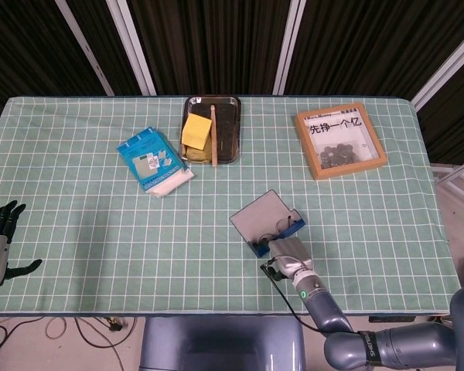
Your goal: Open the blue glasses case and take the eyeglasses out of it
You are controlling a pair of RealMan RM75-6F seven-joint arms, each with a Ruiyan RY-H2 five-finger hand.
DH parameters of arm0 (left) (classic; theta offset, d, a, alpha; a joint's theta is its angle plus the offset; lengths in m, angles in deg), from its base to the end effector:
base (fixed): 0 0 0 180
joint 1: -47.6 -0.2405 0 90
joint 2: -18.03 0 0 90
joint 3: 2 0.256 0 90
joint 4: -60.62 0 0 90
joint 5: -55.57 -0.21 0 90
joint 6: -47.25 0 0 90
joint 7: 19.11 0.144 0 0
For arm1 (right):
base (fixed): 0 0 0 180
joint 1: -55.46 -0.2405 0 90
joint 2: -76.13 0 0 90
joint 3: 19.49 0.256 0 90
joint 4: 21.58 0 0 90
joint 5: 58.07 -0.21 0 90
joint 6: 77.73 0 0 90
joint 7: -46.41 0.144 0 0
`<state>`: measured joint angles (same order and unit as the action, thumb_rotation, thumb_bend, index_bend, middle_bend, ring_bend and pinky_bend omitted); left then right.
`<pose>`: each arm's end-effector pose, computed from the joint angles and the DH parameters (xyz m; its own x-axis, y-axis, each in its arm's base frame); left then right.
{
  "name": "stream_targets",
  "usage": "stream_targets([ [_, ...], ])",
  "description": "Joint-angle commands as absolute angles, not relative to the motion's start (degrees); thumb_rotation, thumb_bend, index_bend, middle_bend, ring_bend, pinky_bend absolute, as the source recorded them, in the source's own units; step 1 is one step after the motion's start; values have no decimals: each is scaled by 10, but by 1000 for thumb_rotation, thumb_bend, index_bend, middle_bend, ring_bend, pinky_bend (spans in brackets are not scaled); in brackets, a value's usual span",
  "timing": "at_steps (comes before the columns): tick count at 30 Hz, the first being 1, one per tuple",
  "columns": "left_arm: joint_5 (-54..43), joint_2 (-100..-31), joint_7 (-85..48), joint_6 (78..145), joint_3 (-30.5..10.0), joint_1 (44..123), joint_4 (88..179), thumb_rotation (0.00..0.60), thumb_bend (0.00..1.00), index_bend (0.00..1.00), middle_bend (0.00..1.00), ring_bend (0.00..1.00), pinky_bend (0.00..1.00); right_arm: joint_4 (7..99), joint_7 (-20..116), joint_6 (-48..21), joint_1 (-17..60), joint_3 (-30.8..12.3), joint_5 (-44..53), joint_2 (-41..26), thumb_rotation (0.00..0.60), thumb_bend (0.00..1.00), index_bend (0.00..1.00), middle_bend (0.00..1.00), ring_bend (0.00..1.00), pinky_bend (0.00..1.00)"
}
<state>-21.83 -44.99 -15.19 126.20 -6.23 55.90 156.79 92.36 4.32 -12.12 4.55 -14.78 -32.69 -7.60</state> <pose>-0.3105 0.2022 0.1551 0.3914 0.0732 0.9173 0.9155 0.0700 -0.3963 -0.1174 -0.2717 -0.0187 0.4114 -0.5775 0.7052 -0.9091 -0.2042 0.3631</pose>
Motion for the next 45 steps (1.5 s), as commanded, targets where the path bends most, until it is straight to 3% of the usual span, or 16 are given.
stream_targets([
  [1, -219, -450, -151, 1262, -62, 559, 1568, 600, 46, 0, 0, 0, 0, 936, 31, -113, 45, -158, -339, -67, 600, 486, 274, 849, 902, 999],
  [23, -220, -450, -150, 1264, -62, 558, 1571, 600, 46, 0, 0, 0, 0, 968, -70, 8, 31, -184, -439, -40, 600, 485, 307, 852, 907, 1000],
  [35, -220, -450, -153, 1266, -64, 557, 1571, 600, 46, 0, 0, 0, 0, 918, -110, -1, 22, -170, -507, -26, 600, 485, 297, 848, 907, 1000],
  [45, -217, -450, -152, 1267, -65, 557, 1570, 600, 46, 0, 0, 0, 0, 882, -113, -16, 22, -149, -524, -24, 600, 485, 190, 847, 906, 1000],
])
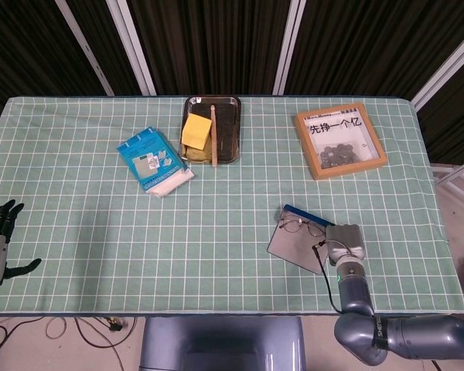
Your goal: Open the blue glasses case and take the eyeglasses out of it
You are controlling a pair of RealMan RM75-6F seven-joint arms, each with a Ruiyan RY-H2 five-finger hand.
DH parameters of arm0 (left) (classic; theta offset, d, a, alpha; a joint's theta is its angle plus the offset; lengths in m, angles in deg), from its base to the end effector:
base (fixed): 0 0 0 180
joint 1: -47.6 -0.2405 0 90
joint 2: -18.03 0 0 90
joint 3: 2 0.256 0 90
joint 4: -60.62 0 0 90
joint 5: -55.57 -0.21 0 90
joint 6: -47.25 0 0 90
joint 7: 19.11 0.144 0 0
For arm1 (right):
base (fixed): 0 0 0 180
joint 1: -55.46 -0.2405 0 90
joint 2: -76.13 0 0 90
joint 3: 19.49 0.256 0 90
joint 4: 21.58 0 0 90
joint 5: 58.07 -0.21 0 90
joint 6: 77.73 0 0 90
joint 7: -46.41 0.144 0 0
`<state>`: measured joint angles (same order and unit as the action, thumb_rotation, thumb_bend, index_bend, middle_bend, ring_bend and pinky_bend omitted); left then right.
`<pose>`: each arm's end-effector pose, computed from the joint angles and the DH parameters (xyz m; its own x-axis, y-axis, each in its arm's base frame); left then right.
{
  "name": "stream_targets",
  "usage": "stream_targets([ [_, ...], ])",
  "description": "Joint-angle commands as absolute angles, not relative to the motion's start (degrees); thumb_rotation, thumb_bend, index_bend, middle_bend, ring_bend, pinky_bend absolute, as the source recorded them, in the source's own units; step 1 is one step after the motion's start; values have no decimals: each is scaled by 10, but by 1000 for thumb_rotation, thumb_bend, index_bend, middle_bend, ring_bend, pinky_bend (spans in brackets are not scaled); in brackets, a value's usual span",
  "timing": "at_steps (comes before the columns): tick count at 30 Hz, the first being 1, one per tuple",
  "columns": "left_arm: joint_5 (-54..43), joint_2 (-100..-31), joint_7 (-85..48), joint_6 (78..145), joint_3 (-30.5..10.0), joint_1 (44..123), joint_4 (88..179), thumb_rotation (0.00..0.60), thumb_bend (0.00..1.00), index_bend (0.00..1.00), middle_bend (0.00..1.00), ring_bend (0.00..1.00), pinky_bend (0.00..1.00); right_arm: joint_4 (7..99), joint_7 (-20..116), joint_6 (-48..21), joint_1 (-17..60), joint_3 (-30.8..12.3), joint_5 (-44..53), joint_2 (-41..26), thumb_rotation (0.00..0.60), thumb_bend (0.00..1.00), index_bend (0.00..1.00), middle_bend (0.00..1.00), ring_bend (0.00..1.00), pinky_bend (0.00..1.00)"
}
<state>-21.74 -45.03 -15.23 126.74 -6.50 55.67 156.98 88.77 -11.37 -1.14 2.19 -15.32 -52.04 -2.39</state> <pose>-0.3099 0.2019 0.1565 0.3871 0.0614 0.9200 0.9173 0.0752 -0.3910 -0.1818 -0.3018 0.0313 0.5945 -0.5703 0.5668 -0.6761 0.0270 0.7363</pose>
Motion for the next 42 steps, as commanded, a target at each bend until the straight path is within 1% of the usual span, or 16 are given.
stream_targets([
  [1, -216, -450, -152, 1267, -65, 557, 1570, 600, 46, 0, 0, 0, 0, 876, -113, -20, 22, -147, -526, -24, 600, 485, 180, 847, 906, 1000],
  [14, -214, -450, -154, 1265, -66, 557, 1569, 600, 46, 0, 0, 0, 0, 831, -121, -49, 15, -119, -552, -29, 600, 485, 160, 846, 906, 1000],
  [26, -213, -449, -154, 1265, -67, 557, 1571, 600, 46, 0, 0, 0, 0, 822, -120, -58, 19, -116, -554, -31, 600, 485, 121, 846, 905, 1000],
  [31, -213, -450, -154, 1264, -67, 557, 1571, 600, 46, 0, 0, 0, 0, 823, -120, -59, 20, -117, -551, -30, 600, 485, 60, 846, 904, 1000],
  [42, -214, -450, -155, 1266, -67, 556, 1571, 600, 46, 0, 0, 0, 0, 816, -118, -61, 22, -113, -550, -31, 600, 485, 51, 846, 904, 1000],
])
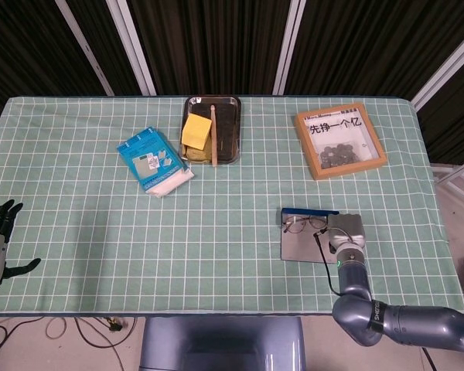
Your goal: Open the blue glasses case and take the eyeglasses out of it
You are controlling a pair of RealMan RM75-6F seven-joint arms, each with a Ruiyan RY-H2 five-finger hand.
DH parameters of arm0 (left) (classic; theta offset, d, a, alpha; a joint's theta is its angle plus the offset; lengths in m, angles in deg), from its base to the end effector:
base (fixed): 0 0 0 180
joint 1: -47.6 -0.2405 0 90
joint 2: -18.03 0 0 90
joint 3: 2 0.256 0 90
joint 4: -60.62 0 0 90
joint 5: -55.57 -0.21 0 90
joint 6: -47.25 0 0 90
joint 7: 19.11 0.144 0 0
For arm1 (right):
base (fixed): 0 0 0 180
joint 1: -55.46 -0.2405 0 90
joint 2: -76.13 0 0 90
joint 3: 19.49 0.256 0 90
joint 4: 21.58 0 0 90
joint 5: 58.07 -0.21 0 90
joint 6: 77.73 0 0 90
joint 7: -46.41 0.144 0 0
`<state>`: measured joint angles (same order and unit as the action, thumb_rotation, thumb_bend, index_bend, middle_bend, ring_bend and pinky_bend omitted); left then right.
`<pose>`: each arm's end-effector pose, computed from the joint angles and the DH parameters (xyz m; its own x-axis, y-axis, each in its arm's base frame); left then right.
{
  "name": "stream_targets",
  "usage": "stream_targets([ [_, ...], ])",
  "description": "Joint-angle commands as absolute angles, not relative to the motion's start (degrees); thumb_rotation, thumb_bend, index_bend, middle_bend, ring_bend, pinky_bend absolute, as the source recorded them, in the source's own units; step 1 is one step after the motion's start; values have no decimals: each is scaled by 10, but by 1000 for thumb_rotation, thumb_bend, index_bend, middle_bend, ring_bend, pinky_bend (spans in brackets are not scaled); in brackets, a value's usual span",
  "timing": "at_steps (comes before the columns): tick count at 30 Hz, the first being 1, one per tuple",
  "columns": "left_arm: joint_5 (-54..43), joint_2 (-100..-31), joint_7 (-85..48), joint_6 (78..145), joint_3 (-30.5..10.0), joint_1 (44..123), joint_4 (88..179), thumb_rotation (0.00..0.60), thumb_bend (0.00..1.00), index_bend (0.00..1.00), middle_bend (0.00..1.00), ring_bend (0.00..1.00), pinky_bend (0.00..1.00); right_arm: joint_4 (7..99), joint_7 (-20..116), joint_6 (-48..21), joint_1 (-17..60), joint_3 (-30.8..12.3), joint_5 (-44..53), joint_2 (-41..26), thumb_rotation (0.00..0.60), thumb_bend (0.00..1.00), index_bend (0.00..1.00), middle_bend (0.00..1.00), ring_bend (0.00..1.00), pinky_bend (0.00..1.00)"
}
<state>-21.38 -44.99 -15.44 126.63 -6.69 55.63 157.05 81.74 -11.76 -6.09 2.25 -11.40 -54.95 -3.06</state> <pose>-0.3104 0.2023 0.1571 0.3817 0.0604 0.9223 0.9190 0.0817 -0.3857 -0.1877 -0.3290 0.0312 0.5563 -0.5655 0.6089 -0.6938 0.0871 0.7148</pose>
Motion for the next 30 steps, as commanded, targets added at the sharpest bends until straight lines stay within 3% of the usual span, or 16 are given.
stream_targets([
  [1, -214, -450, -155, 1266, -67, 556, 1571, 600, 45, 0, 0, 0, 0, 814, -119, -62, 22, -112, -550, -31, 600, 486, 50, 846, 904, 1000],
  [18, -215, -450, -155, 1268, -68, 556, 1571, 600, 46, 0, 0, 0, 0, 812, -118, -64, 23, -107, -553, -31, 600, 485, 44, 846, 904, 1000],
  [23, -215, -450, -156, 1268, -67, 556, 1571, 600, 46, 0, 0, 0, 0, 844, -108, -51, 27, -103, -535, -17, 600, 484, 84, 846, 903, 1000],
  [30, -217, -450, -155, 1268, -66, 556, 1569, 600, 46, 0, 0, 0, 0, 903, -58, -27, 46, -92, -455, 16, 600, 353, 145, 854, 917, 1000],
])
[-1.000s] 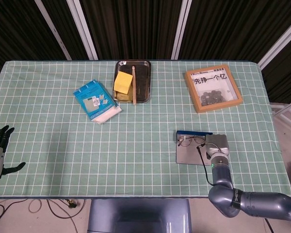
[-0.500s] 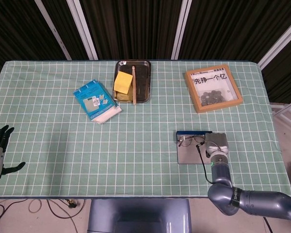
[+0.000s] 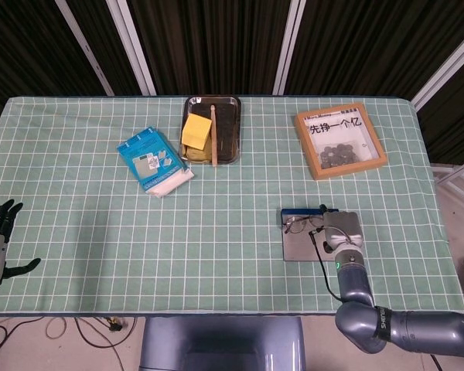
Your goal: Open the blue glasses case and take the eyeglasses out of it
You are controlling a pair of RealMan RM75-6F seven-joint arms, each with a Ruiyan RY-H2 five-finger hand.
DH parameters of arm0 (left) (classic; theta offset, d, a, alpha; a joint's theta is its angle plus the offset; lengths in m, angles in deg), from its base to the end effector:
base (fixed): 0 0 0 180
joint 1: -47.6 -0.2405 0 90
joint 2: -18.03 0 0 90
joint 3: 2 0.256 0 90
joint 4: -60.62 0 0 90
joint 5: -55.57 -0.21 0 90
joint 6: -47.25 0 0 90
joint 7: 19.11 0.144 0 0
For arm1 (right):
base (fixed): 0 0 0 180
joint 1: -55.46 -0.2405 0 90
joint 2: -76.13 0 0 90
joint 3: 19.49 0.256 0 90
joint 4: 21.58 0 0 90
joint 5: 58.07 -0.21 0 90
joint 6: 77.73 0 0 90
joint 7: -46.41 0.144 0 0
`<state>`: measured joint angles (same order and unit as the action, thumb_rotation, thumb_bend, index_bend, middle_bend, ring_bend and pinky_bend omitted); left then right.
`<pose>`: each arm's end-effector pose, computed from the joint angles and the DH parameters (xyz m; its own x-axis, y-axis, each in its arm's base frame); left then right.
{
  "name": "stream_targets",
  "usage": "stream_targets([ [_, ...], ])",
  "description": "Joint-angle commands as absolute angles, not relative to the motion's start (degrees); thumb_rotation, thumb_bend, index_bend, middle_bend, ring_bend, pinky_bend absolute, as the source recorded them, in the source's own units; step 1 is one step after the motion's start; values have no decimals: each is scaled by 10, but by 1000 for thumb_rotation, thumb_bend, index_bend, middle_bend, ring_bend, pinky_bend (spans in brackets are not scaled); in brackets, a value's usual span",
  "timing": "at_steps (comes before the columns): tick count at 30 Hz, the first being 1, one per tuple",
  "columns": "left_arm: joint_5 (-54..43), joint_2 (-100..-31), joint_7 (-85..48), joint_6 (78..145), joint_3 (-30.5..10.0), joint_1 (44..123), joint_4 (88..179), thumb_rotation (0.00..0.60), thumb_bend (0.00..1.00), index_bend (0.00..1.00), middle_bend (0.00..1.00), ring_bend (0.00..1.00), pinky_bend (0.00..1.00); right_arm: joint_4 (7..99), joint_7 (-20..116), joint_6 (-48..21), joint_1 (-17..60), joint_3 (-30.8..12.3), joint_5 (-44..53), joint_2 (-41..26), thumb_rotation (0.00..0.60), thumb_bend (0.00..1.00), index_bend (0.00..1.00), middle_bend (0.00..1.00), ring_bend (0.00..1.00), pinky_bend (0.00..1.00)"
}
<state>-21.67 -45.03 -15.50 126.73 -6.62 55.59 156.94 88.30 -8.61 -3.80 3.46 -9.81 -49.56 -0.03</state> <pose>-0.3103 0.2019 0.1569 0.3829 0.0596 0.9219 0.9189 0.0779 -0.3867 -0.1663 -0.3226 0.0461 0.5427 -0.5022 0.6732 -0.7533 0.0633 0.6546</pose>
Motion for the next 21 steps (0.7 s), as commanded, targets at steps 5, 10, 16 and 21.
stream_targets([
  [5, -224, -454, -155, 1273, -66, 555, 1565, 600, 46, 0, 0, 0, 0, 871, -12, -47, 58, -79, -427, 17, 600, 362, 216, 868, 933, 1000],
  [10, -220, -456, -151, 1268, -65, 556, 1564, 600, 47, 0, 0, 0, 0, 833, 76, -110, 75, -37, -450, 9, 600, 417, 302, 883, 947, 1000],
  [16, -217, -459, -144, 1267, -65, 557, 1562, 600, 47, 0, 0, 0, 0, 788, 104, -172, 70, -23, -493, 5, 600, 421, 319, 883, 947, 1000],
  [21, -220, -463, -141, 1268, -66, 559, 1558, 600, 48, 0, 0, 0, 0, 763, 108, -193, 59, -22, -521, -4, 600, 421, 325, 883, 947, 1000],
])
